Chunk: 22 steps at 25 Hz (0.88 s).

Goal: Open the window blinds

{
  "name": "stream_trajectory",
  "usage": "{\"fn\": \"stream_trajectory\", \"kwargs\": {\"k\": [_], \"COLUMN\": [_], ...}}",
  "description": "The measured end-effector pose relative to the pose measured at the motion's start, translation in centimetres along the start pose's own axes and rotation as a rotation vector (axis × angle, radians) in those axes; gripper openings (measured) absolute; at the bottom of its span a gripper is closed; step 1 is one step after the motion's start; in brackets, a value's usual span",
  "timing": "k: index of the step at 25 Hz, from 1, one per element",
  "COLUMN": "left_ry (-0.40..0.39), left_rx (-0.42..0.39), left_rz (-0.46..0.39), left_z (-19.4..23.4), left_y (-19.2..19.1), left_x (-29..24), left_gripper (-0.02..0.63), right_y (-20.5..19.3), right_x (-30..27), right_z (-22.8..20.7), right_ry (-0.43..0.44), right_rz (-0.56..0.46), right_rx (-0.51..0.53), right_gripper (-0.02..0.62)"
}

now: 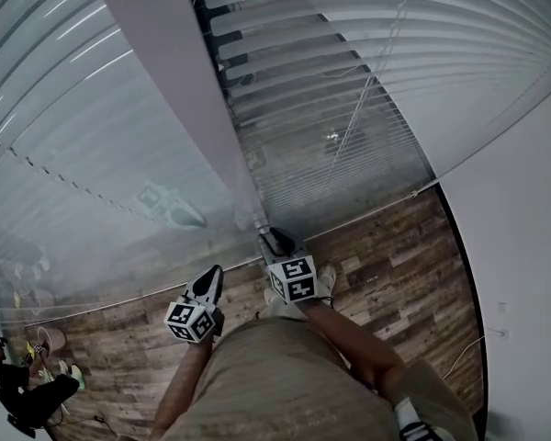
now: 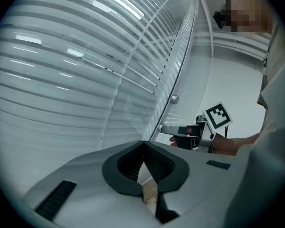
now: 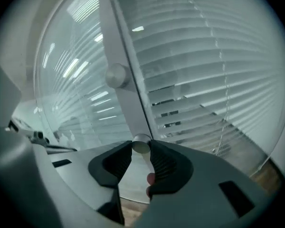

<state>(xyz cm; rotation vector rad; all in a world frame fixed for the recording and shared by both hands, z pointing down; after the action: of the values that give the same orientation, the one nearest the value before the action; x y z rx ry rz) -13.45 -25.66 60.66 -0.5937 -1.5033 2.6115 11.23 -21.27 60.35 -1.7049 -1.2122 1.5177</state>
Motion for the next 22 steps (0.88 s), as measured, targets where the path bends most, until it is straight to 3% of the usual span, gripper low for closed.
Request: {"fn": "stream_trajectory", "kwargs": {"k": [2,6,8,9,10,11,15,17,19,21,22], "left_ry": [0.003,0.005,0.003,0.001,-0.001,-0.002,0.004,0.008,0.009,0.008,0.007], "left_rx": [0.003,0.013,0.018,0.018,0.017,0.016,0.015,0.020,0.021,0.019,0.017], "left_rz": [0.002,0.002,0.002,0.003,0.003,0.003,0.002,0.001,0.001,0.001,0.000], "left_z": [0.3,0.5,0.4,0.4,0.5,0.6,0.8,0.9,1.0,1.0,0.9], "left_y": [-0.4,-1.1,-1.2,-1.3,-1.3,-1.2,-1.3,-1.4,-1.4,-1.4,-1.4], "left_x": [0.0,-0.2,-0.2,-0.3,-0.3,-0.4,-0.3,-0.3,-0.4,-0.3,-0.3], "left_gripper": [0.014,0.014,0.015,0.014,0.014,0.014,0.015,0.014,0.015,0.014,0.014], "right_y": [-0.6,-2.3,-3.2,-3.2,-3.1,-2.7,-1.4,-1.1,-1.0,-0.9,-1.0], "right_x": [-0.6,-1.8,-2.1,-2.2,-2.1,-1.9,0.1,0.4,0.1,-0.3,-0.5], "right_z": [-1.4,-3.9,-4.4,-4.3,-4.2,-3.9,-1.1,0.1,0.8,1.0,0.9], "right_ry": [0.101,0.329,0.402,0.411,0.395,0.357,0.112,0.019,-0.036,-0.065,-0.070], "right_rz": [0.053,0.167,0.184,0.177,0.160,0.135,0.006,-0.042,-0.056,-0.056,-0.056], "right_rx": [-0.262,-0.887,-1.076,-1.092,-1.039,-0.919,-0.171,0.064,0.146,0.142,0.124], "right_gripper": [0.126,0.126,0.126,0.126,0.126,0.129,0.170,0.170,0.170,0.169,0.133]}}
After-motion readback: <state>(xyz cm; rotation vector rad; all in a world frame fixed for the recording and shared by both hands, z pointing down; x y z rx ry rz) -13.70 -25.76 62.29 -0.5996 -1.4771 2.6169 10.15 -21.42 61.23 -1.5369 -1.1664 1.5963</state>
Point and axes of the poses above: the fingertips, and each gripper's own axes: x backward along the fingers, z to its left, y out of its top, the point moved 10 cm from there along x, backward along the fingers, and after that the axes turned 10 degrees about -y, right-handed, at the moved point
